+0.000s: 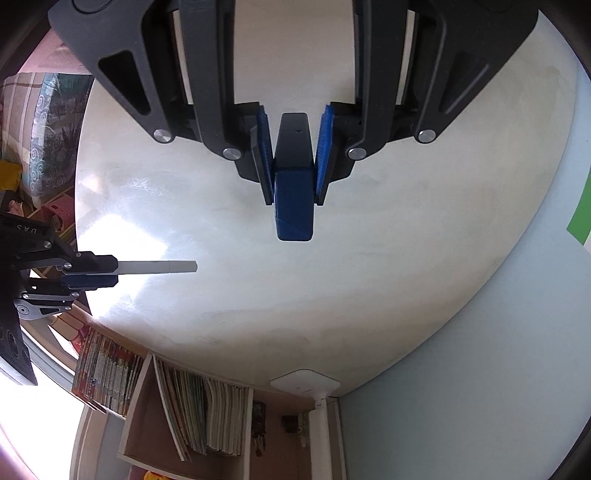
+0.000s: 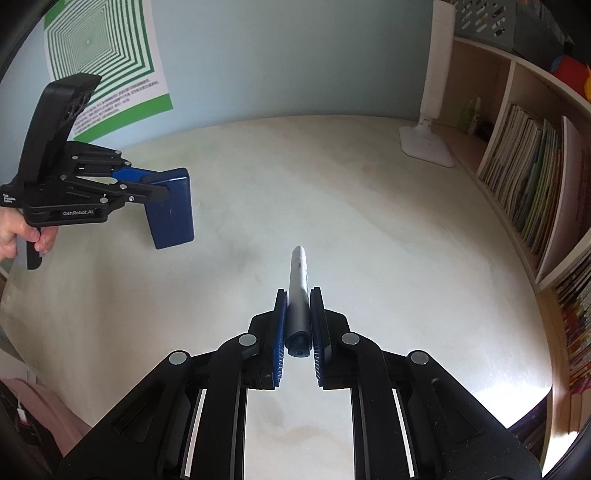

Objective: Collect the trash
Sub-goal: 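Lift the eraser and marker and carry both over the teal wastebasket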

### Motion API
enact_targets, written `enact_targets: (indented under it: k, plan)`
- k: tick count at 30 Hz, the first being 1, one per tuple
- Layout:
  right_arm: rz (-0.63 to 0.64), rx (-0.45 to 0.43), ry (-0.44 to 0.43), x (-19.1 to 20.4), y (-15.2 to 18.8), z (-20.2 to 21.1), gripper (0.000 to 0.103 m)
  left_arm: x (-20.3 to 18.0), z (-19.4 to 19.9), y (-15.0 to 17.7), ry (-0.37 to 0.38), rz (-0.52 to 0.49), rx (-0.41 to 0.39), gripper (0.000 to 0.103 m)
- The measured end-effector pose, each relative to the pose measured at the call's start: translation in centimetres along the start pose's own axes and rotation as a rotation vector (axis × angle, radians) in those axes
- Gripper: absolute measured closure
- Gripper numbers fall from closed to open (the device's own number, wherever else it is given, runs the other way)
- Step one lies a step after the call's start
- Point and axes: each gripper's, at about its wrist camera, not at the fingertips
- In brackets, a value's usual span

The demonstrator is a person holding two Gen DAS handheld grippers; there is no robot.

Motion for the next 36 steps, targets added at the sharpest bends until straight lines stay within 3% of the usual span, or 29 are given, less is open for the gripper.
enact_targets:
  k: [11,20,28,36]
  plan:
    - [-0.174,-0.017,0.106,-1.8,6.5,5.0,0.089,-8.1,-1.0,-2.1,0.128,-0.19,0.006,0.084]
    - [-0.397,-0.047,0.263,-4.1,16.7,13.3,0.089,-20.3,-1.2,-3.1,0.296,-0.422,0.014,0.084]
    - [-0.561,-0.037,0.364,-5.1,27.1,19.8,0.089,-31.2,0.1,-0.4,0.418,-0.573,0.034,0.084]
    - [-0.666,0.019,0.371,-4.5,35.4,22.0,0.089,-39.3,-0.5,4.5,0.485,-0.655,0.112,0.084]
Point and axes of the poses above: each gripper's, at about its wrist camera, not at the fingertips, and z roughly against the way its jaws point, x to its left, y to its underside
